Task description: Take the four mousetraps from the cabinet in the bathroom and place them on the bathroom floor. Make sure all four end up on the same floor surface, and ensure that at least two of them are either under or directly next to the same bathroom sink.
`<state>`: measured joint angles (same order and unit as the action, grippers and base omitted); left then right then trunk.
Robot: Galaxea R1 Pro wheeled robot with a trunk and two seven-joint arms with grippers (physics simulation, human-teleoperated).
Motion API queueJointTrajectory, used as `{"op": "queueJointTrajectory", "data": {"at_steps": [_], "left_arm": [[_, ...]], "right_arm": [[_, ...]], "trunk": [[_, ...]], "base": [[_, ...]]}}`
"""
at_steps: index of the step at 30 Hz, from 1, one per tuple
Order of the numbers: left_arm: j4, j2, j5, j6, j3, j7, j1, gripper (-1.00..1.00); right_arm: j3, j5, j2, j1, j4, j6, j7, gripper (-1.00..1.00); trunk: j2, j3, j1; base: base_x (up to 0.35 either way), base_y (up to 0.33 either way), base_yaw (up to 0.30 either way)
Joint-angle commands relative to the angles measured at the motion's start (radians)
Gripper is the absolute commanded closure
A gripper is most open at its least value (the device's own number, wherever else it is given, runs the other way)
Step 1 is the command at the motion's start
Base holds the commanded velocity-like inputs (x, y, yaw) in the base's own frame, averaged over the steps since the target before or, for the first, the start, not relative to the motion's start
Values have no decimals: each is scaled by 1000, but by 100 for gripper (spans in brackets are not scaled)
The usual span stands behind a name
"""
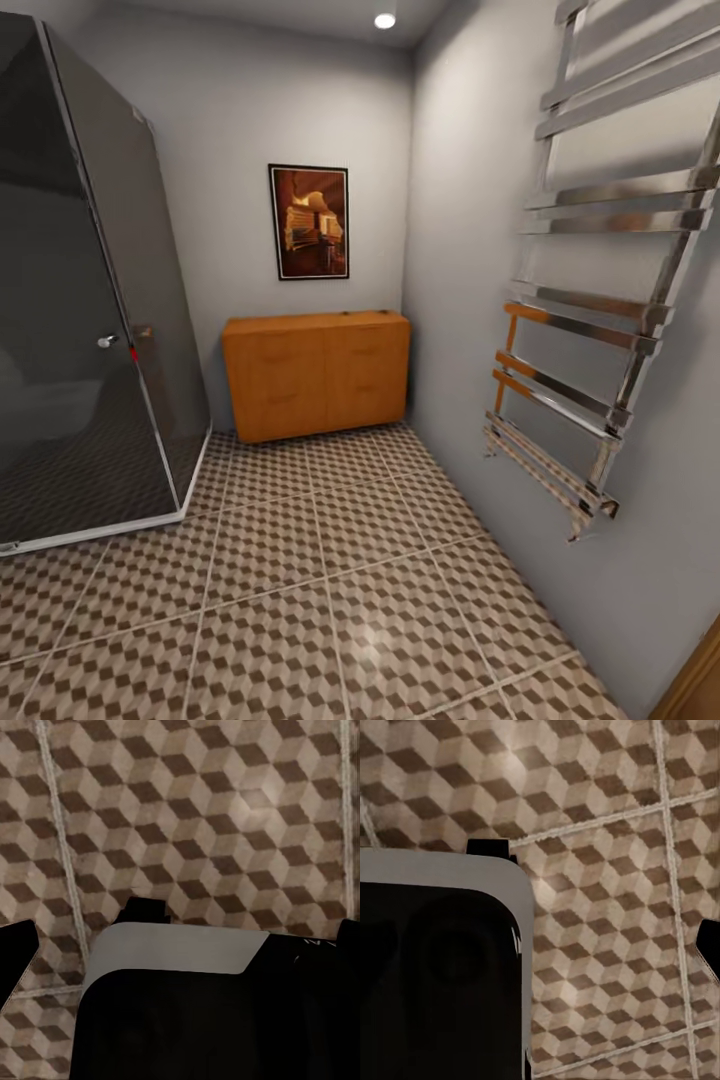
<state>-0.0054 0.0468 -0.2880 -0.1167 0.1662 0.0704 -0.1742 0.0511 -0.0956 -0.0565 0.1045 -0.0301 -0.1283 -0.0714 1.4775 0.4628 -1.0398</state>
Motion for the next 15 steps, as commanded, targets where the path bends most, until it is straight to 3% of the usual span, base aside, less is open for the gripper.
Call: {"op": "queueJointTrajectory", "data": {"at_steps": [1, 15], "left_arm": [[1, 0, -8, -3, 9, 3, -1, -100], [1, 0, -8, -4, 8, 3, -1, -100]], "right_arm": [[6, -10, 0, 1, -3, -5, -4, -100], [6, -11, 0, 1, -2, -4, -4, -100]], "trunk": [[0, 1, -1], [0, 1, -1]], "base": [[328, 0, -7], [328, 0, -2]]}}
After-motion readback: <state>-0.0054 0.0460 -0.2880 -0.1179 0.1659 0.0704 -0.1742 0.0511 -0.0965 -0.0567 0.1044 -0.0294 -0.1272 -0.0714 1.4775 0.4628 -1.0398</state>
